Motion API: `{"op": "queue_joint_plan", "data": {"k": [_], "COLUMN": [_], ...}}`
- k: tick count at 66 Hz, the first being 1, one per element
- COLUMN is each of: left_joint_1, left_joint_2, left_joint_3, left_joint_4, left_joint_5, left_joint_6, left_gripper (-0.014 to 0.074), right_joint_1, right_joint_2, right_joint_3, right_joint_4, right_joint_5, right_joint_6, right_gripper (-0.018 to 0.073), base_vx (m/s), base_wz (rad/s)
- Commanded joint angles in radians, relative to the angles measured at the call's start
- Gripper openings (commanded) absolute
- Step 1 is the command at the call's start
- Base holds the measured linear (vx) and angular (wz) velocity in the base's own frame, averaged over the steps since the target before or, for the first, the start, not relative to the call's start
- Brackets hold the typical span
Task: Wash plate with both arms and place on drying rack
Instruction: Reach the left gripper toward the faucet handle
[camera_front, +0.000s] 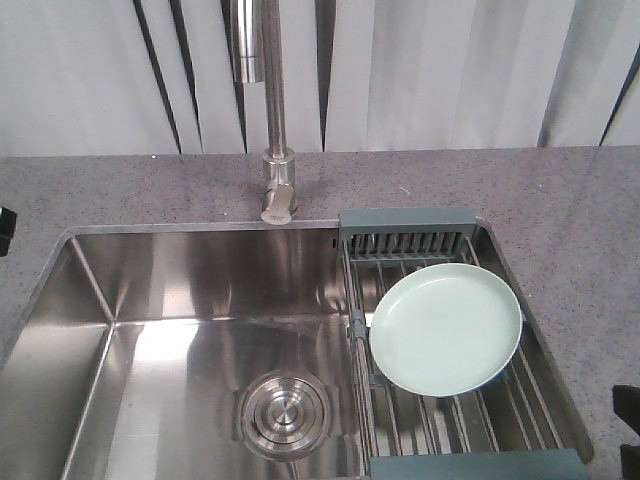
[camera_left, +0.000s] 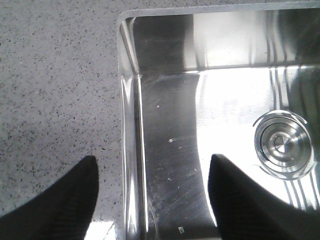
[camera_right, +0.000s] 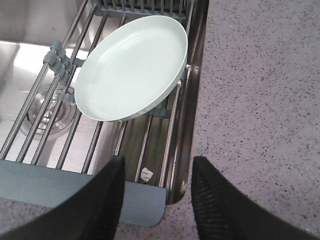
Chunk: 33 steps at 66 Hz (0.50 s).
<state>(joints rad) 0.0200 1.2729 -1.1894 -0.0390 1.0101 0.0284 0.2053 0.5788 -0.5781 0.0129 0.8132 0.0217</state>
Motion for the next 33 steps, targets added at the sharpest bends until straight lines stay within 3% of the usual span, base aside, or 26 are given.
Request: {"op": "queue_joint_plan", "data": {"k": [1, 13, 22, 27, 33], "left_joint_1": [-0.007, -0.007, -0.007, -0.007, -0.007], "left_joint_2": [0.035, 0.118, 0.168, 0.196, 0.220], "left_joint_3": [-0.058, -0.092, -0.104, -0.115, -0.124], "left_joint_4": [-0.015, -0.032, -0.070, -0.150, -0.262], "left_joint_5": [-0.052, -0.099, -0.144, -0.161, -0.181], "left_joint_6": [0.007, 0.015, 0.069, 0.136, 0.230], "left_gripper": [0.0386, 0.0230, 0.0085, 0.0003, -0.0008], "right_joint_1": [0.002, 0.002, 0.002, 0.002, 0.002], "right_joint_2": [0.002, 0.002, 0.002, 0.002, 0.002], "right_joint_3": [-0.025, -0.025, -0.025, -0.025, -0.025], "right_joint_4": [-0.005, -0.004, -0.004, -0.004, -0.004], "right_joint_5": [-0.055, -0.055, -0.055, -0.055, -0.055], "right_joint_6": [0.000, 0.000, 0.000, 0.000, 0.000], "right_gripper": [0.0319, 0.0319, 0.0319, 0.0319, 0.0319], "base_vx": [0.00, 0.00, 0.00, 0.00, 0.00], "base_wz": [0.00, 0.00, 0.00, 0.00, 0.00]}}
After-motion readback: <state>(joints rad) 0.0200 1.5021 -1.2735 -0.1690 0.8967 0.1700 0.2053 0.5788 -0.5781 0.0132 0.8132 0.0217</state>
